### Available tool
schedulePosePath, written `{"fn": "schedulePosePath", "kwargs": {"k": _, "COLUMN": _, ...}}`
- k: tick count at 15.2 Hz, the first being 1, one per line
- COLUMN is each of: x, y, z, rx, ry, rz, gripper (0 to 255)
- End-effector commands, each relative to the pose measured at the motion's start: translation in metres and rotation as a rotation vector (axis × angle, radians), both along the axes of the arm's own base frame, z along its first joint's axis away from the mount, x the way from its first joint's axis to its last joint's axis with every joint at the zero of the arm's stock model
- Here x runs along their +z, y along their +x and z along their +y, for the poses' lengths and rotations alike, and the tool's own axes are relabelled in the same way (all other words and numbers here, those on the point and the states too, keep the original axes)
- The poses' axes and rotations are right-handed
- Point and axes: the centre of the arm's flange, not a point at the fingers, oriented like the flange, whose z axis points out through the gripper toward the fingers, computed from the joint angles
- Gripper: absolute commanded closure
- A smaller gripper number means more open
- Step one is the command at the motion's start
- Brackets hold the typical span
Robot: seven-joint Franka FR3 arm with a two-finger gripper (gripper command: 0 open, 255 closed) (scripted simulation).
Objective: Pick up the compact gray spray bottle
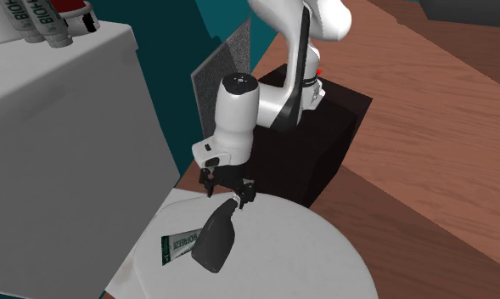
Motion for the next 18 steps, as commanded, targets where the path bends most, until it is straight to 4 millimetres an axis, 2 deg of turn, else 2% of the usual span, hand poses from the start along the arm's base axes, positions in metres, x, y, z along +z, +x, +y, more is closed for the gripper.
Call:
{"fn": "schedulePosePath", "kwargs": {"k": 1, "x": -0.014, "y": 0.005, "z": 0.001, "rx": 0.005, "ry": -0.002, "rz": -0.003, "gripper": 0}}
{"fn": "schedulePosePath", "kwargs": {"k": 7, "x": -0.049, "y": 0.005, "z": 0.001, "rx": 0.005, "ry": -0.002, "rz": -0.003, "gripper": 0}}
{"fn": "schedulePosePath", "kwargs": {"k": 9, "x": -0.049, "y": 0.005, "z": 0.001, "rx": 0.005, "ry": -0.002, "rz": -0.003, "gripper": 0}}
{"fn": "schedulePosePath", "kwargs": {"k": 10, "x": -0.049, "y": 0.005, "z": 0.001, "rx": 0.005, "ry": -0.002, "rz": -0.003, "gripper": 255}}
{"fn": "schedulePosePath", "kwargs": {"k": 18, "x": -0.049, "y": 0.005, "z": 0.001, "rx": 0.005, "ry": -0.002, "rz": -0.003, "gripper": 255}}
